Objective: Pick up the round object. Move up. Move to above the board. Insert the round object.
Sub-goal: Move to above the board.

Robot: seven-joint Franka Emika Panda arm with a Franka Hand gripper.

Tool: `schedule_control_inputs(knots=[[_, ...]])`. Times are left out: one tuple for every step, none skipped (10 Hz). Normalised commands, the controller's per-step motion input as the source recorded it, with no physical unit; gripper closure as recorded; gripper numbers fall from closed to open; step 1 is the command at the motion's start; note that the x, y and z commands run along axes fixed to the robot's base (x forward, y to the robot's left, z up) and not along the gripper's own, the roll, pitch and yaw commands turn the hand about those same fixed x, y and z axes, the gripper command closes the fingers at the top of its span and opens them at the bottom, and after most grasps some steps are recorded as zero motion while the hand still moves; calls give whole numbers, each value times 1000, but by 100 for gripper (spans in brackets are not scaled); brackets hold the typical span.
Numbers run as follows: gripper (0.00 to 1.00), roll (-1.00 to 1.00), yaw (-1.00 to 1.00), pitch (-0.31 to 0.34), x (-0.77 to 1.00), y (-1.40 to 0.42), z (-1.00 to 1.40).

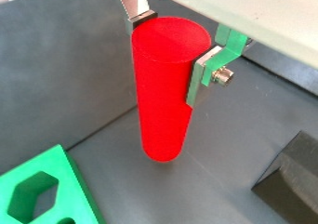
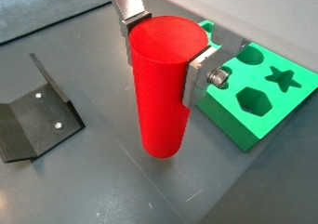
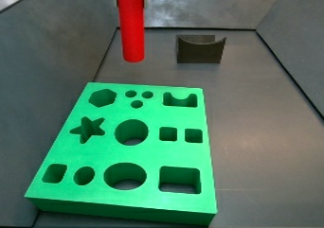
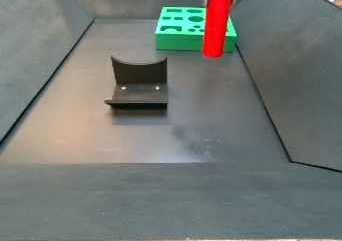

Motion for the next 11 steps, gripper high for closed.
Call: schedule_control_inputs(knots=[[100, 275, -220, 3, -208, -555, 1000], [100, 275, -210, 16, -216, -559, 1000], [100, 250, -122, 0, -184, -432, 1000], [100, 204, -74, 4, -150, -331, 1000], [100, 175, -50, 14, -125, -286, 976], [100, 141, -14, 43, -58, -176, 737], [100, 112, 5, 73, -8, -94, 503], [100, 93, 16, 87, 12, -53, 327], [100, -156, -229, 188, 829, -1000, 634], [100, -163, -220, 190, 842, -1000, 549], [100, -95, -111, 289, 942, -1000, 516]])
